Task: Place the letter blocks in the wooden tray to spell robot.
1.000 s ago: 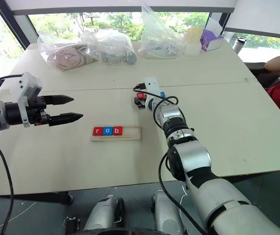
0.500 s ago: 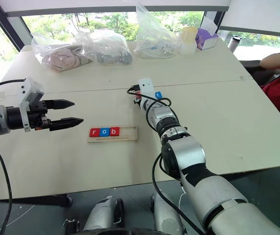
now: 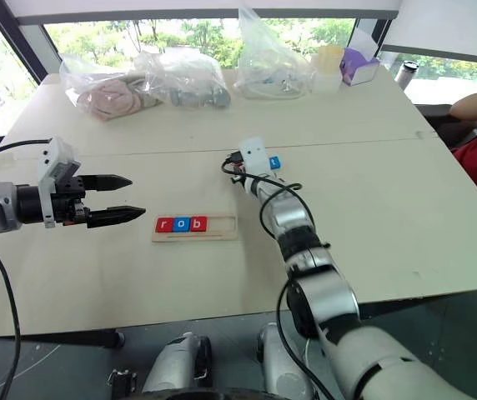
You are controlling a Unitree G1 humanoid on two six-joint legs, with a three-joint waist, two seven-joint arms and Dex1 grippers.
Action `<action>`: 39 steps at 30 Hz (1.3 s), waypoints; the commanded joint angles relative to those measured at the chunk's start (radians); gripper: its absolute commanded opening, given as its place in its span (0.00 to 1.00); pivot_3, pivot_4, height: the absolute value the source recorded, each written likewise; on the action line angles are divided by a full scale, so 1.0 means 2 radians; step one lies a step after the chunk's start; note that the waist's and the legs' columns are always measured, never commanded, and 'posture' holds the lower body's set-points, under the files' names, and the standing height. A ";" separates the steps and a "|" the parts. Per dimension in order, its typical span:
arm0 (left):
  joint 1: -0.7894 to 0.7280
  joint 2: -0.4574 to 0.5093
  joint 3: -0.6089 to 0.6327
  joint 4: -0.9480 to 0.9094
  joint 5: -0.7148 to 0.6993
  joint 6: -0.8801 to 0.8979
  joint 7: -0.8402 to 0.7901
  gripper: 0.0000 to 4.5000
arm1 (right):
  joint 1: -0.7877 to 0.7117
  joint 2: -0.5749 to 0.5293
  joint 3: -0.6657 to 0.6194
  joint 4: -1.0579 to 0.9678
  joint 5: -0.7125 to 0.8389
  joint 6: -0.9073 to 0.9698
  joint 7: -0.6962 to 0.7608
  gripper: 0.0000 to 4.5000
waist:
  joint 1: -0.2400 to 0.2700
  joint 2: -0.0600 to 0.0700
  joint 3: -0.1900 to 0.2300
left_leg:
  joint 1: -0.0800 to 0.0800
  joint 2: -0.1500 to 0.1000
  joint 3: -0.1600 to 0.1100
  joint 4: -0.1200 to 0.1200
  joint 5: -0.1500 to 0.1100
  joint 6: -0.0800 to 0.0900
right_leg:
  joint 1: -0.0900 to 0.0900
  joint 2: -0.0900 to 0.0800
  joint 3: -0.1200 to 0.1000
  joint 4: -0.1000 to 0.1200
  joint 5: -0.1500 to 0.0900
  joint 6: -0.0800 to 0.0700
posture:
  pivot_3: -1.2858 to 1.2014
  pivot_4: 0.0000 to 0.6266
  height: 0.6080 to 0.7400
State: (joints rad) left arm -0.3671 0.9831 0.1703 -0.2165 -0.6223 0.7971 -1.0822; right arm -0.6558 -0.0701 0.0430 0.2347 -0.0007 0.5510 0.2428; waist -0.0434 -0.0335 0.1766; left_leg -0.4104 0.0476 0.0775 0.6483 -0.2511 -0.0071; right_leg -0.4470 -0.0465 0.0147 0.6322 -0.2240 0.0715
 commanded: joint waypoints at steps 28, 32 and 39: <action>-0.084 0.028 -0.115 0.013 0.057 -0.053 -0.117 1.00 | 0.167 -0.004 -0.042 -0.518 0.072 0.496 -0.028 0.87 | 0.000 0.000 0.000 | 0.000 0.000 0.001 0.001 0.002 -0.002 | 0.000 0.002 0.000 -0.001 0.000 -0.004 | 0.52 0.24 1.00; -0.080 0.032 -0.115 0.016 0.061 -0.062 -0.124 1.00 | 0.111 -0.127 -0.061 -0.534 0.140 0.524 0.069 0.87 | 0.000 0.000 0.000 | 0.000 0.000 0.001 0.001 0.002 -0.002 | 0.000 0.001 0.000 -0.001 0.000 -0.004 | 0.52 0.24 1.00; -0.077 0.034 -0.121 0.002 0.057 -0.068 -0.143 1.00 | 0.102 -0.333 -0.035 -0.355 0.175 0.134 0.353 0.87 | 0.001 -0.001 0.000 | 0.001 -0.001 0.001 0.001 0.002 -0.002 | 0.001 0.002 -0.001 -0.002 -0.001 -0.003 | 0.52 0.24 1.00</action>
State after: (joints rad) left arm -0.5163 1.0371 -0.0883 -0.1785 -0.4981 0.6703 -1.3540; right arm -0.4626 -0.7182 -0.0373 -0.5339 0.3554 1.0245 0.8269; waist -0.0416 -0.0352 0.1766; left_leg -0.4089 0.0462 0.0790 0.6496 -0.2480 -0.0117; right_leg -0.4447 -0.0423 0.0137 0.6284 -0.2257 0.0654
